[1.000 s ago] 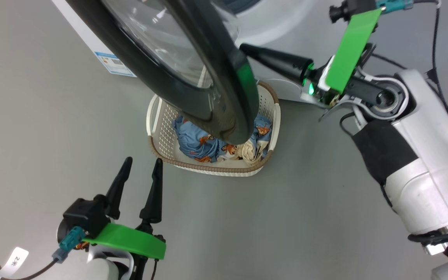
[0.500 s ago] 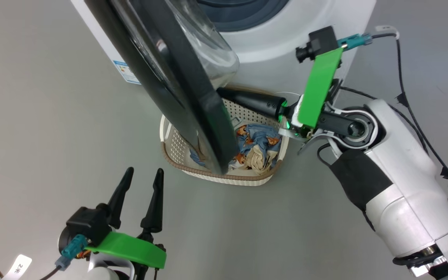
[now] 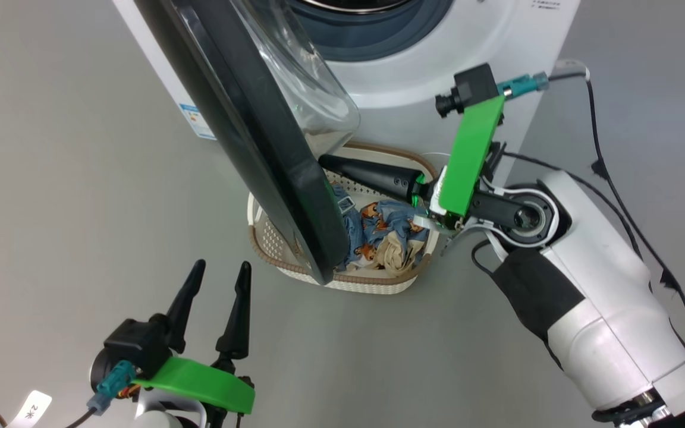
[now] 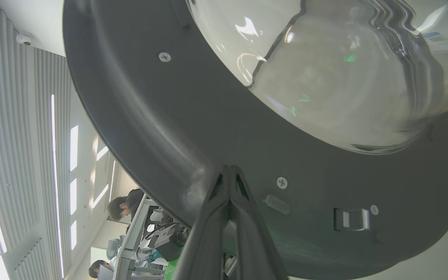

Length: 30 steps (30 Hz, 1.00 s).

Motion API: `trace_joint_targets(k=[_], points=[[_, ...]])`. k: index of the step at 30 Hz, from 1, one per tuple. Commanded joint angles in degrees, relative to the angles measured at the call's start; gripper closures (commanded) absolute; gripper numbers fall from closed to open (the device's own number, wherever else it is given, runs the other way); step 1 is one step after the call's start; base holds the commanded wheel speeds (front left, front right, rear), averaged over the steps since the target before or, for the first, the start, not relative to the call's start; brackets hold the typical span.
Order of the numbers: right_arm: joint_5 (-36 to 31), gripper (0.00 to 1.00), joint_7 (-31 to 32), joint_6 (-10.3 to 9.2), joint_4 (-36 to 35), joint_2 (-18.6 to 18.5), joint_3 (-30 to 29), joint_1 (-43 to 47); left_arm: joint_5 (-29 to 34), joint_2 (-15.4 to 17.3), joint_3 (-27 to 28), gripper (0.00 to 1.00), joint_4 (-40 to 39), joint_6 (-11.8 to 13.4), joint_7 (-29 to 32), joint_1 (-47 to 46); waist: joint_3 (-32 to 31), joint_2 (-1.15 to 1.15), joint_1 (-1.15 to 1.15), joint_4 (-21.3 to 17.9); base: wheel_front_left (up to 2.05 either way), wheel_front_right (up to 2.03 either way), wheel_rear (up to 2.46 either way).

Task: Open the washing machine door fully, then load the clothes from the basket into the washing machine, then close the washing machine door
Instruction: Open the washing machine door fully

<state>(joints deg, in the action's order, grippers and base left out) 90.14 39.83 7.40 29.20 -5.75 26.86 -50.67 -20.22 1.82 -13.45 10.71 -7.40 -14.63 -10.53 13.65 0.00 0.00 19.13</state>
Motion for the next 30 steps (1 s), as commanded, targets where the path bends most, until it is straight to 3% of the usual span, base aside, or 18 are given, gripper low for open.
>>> trace_joint_targets(k=[1, 2, 3, 4, 5, 6, 30], points=[[-0.42, 0.80, -0.56, 0.09, -1.60, 1.20, 0.07, 1.46, 0.58, 1.06, 1.70, 0.00, -0.94, -0.09, -0.37, -0.50, -0.52, 0.00, 0.00, -0.55, 0.00, 0.00, 0.00], [-0.58, 0.59, -1.04, 0.09, -1.59, 0.92, -0.14, 1.76, 0.67, 1.06, 1.62, 0.00, -0.82, -0.09, -0.37, -0.55, -0.79, 0.00, 0.00, -0.84, 0.00, 0.00, 0.00], [-0.78, 0.57, -1.34, 0.09, -1.63, 0.62, -0.20, 2.09, 0.74, 1.06, 1.56, 0.00, -0.71, -0.09, -0.37, -0.61, -1.02, 0.00, 0.00, -1.14, 0.00, 0.00, 0.00], [-0.97, 0.43, -1.63, 0.09, -1.74, 0.29, -0.23, 2.47, 0.87, 1.12, 1.46, 0.00, -0.49, -0.09, -0.37, -0.67, -1.27, 0.00, 0.00, -1.46, 0.00, 0.00, 0.00], [-1.16, 0.16, -2.07, 0.09, -1.84, -0.01, -0.31, 2.93, 0.98, 1.33, 1.37, 0.00, -0.26, -0.09, -0.37, -0.74, -1.53, 0.00, 0.00, -1.84, 0.00, 0.00, 0.00], [-1.31, 0.00, -2.52, 0.09, -1.91, -0.30, -0.40, 3.43, 0.96, 1.54, 1.39, 0.00, -0.08, -0.09, -0.37, -0.83, -1.78, 0.00, 0.00, -2.22, 0.00, 0.00, 0.00], [-3.99, 0.00, -16.70, 0.09, -6.83, -10.49, -1.85, 21.67, 1.16, 5.55, 6.09, 0.00, -0.63, -0.09, -0.37, 4.79, -9.38, 0.00, 0.00, -13.16, 0.00, 0.00, 0.00]])
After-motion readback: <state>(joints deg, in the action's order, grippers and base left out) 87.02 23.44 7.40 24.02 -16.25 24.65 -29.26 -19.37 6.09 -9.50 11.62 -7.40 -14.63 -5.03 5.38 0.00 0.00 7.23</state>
